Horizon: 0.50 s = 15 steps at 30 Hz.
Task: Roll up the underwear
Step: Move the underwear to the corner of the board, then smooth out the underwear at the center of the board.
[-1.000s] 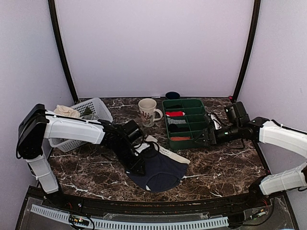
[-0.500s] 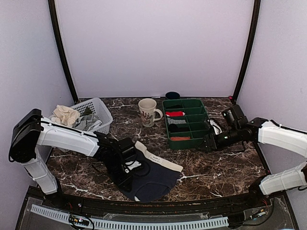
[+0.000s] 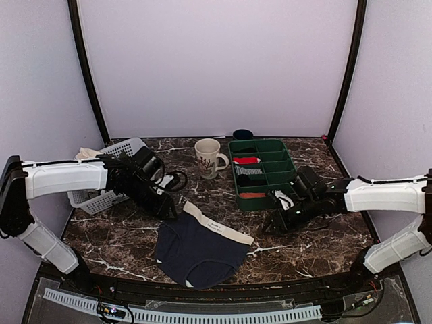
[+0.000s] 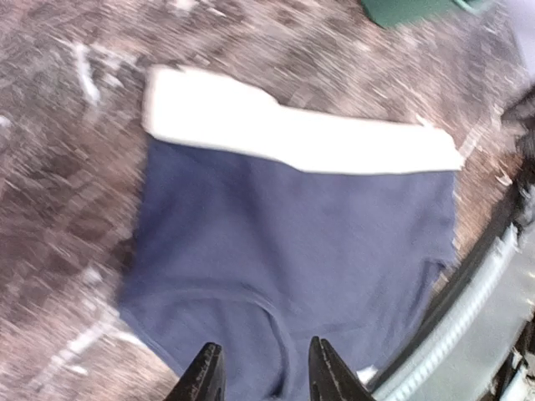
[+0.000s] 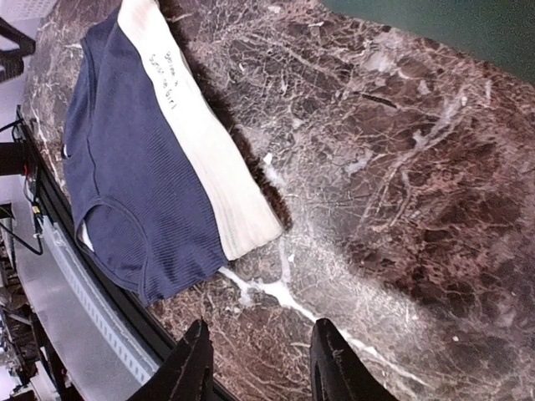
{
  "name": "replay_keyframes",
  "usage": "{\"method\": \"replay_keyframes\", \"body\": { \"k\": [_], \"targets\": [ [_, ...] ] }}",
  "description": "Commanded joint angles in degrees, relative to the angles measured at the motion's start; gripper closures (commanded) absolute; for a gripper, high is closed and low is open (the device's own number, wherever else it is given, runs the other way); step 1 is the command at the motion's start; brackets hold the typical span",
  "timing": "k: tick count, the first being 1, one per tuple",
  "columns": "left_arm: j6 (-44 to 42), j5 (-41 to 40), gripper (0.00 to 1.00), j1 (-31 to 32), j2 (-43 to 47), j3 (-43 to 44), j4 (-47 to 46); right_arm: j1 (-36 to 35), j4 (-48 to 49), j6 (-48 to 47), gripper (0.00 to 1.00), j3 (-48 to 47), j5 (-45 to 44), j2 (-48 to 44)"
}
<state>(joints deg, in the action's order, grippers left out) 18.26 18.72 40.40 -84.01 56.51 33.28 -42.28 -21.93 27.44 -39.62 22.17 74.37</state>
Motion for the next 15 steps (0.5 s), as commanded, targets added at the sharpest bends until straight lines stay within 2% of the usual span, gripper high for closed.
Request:
{"method": "replay_keyframes", "body": {
  "k": [1,6,15],
  "targets": [
    [-3.4,-7.2,0.63,-1.9,-6.6,5.0,1.2,-4.6,4.7,3.0,0.62,-1.4,-5.1,5.4],
    [-6.3,-8.5,0.59,-3.5,-13.3,9.5,-0.2,-9.6,3.7,1.6,0.66,-6.6,-10.3,12.6],
    [-8.8,-8.9,0.61,-3.6,-22.0,15.9,-1.3,-14.7,1.6,-0.5,0.74,-14.5,-15.1,18.2]
  ]
}}
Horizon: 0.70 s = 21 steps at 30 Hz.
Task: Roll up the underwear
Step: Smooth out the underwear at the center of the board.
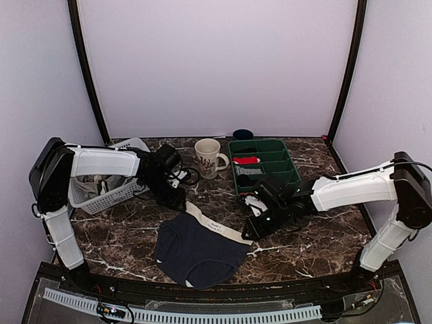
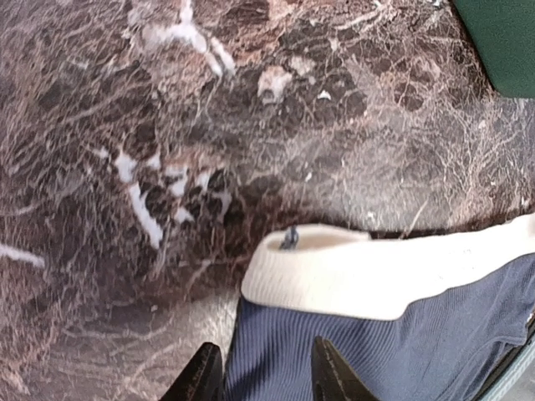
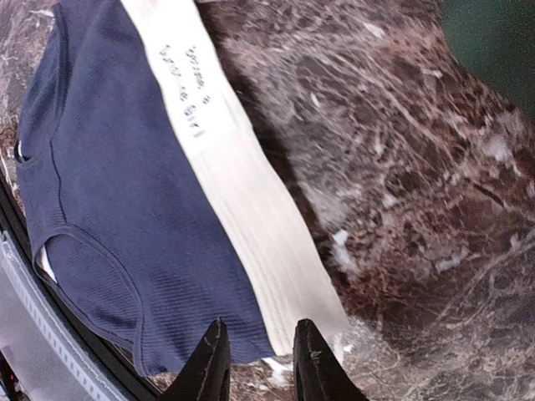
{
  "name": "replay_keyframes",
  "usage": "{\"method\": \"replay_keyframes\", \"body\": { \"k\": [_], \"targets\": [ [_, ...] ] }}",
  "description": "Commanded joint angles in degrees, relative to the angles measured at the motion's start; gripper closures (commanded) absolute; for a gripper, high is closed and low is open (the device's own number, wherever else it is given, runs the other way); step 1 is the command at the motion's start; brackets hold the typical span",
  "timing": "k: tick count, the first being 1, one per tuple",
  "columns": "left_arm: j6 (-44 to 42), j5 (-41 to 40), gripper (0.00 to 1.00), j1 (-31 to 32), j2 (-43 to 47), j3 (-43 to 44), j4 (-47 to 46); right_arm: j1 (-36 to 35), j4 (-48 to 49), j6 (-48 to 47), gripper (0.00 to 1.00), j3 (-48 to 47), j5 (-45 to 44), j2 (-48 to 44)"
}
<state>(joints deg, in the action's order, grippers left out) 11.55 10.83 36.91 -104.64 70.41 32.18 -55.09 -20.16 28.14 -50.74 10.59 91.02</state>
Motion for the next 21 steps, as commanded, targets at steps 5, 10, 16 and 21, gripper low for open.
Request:
{"method": "replay_keyframes", "body": {
  "k": [5,10,16,21],
  "targets": [
    [-4.0,-3.2,0.63,0.0,-3.7,3.0,0.2,-3.8,0.4,-2.8,0.76,-5.4,-3.0,3.5],
    [-7.0,-9.4,0.66,2.3,-7.2,5.9,4.8,-4.8,0.1,-4.7,0.80,-7.2,-2.6,7.8],
    [-6.5,-16.3,0.73,1.9,-9.5,6.1,6.8,-4.9,-2.7,-6.2,0.84,-5.7,-4.7,9.5],
    [-5.5,-21.6,0.80,0.1,-12.7,10.7,7.8,-4.9,-4.3,-6.2,0.87,-2.1,-3.8,7.0]
  ]
}}
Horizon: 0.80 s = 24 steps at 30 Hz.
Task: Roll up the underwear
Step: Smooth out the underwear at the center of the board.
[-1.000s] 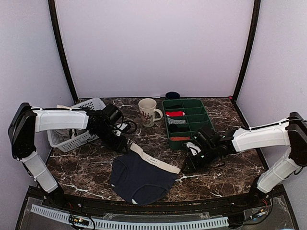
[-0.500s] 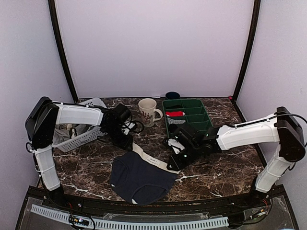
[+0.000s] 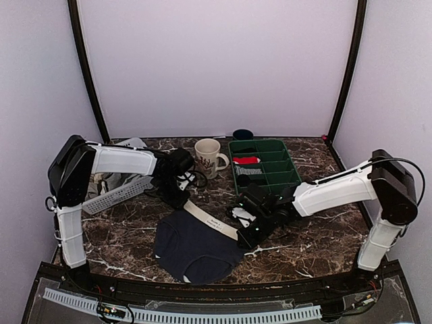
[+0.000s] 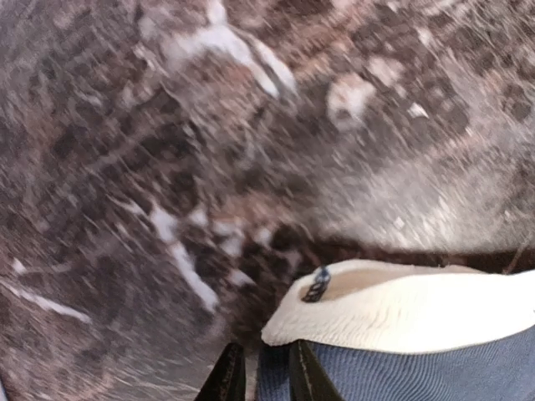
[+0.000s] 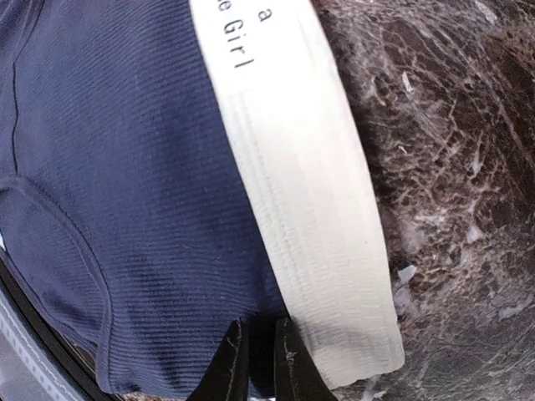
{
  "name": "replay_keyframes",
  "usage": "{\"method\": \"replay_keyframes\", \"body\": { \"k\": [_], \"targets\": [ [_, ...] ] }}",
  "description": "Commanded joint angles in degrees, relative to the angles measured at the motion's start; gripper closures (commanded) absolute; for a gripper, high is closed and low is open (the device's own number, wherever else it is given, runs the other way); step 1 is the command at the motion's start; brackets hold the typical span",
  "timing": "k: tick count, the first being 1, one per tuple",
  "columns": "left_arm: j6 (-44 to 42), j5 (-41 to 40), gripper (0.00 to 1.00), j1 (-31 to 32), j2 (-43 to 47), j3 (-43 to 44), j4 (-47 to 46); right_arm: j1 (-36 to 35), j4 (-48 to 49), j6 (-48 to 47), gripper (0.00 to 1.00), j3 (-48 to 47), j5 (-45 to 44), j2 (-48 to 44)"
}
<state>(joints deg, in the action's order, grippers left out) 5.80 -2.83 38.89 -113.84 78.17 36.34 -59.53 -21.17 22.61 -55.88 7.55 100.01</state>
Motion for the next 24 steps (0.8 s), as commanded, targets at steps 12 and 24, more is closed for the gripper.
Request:
{"method": "replay_keyframes", "body": {
  "k": [12,24],
  "targets": [
    [-3.3,7.2,0.51,0.1,4.5,7.3,2.6,-0.6,-3.6,-2.9,0.80,-1.7,-0.1,-8.3],
    [6.2,14.0,0.48,0.3,20.3,-11.5,-2.4,1.3,-3.3,-4.0,0.76,-20.9,-14.2,6.2]
  ]
}}
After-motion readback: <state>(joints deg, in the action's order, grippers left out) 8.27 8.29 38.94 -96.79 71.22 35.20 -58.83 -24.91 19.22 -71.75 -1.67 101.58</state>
